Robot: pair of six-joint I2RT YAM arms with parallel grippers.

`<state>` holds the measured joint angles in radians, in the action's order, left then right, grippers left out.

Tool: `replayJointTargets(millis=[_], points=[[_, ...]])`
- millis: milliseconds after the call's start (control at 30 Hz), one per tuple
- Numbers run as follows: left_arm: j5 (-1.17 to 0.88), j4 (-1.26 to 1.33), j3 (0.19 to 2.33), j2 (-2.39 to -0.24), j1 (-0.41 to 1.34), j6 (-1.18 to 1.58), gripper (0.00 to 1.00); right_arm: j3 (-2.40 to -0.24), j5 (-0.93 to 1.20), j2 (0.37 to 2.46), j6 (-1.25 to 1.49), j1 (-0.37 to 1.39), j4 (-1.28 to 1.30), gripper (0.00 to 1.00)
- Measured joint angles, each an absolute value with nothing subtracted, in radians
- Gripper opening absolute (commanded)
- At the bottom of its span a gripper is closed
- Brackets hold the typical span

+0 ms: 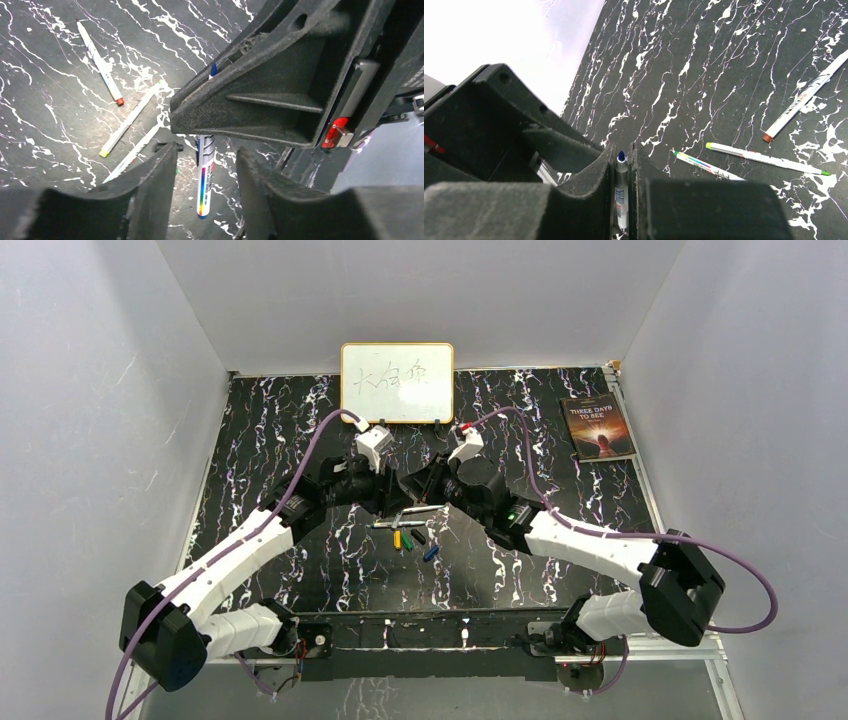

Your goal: Insert the pens into the pen caps

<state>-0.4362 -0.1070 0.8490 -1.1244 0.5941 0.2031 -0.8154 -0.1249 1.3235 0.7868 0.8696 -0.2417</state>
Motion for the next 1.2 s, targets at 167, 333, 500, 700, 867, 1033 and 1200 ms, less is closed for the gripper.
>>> replayJointTargets(millis=[167,333,500,700,867,1033,1200], points=[[-0.456,-0.056,0.841,-1.103,0.594,0.234,0.63,-0.814,-0.122,1.296,0.788,0.870,-0.240,0.00],[-0.475,-0.031,0.832,-1.081,0.594,0.245,0.62,-0.804,-0.105,1.250,0.808,0.869,-0.262,0.00],[-0.506,-0.012,0.826,-1.080,0.594,0.256,0.32,-0.786,-0.077,1.233,0.846,0.869,-0.314,0.00],[-0.535,-0.007,0.818,-1.079,0.595,0.264,0.11,-0.752,-0.056,1.233,0.900,0.868,-0.356,0.00],[-0.548,-0.009,0.818,-1.076,0.598,0.262,0.36,-0.731,-0.058,1.231,0.929,0.868,-0.387,0.00],[-0.548,-0.013,0.817,-1.057,0.598,0.258,0.51,-0.706,-0.088,1.210,0.948,0.868,-0.396,0.00],[-0.542,-0.017,0.811,-1.017,0.598,0.258,0.40,-0.656,-0.141,1.143,0.952,0.868,-0.406,0.00]])
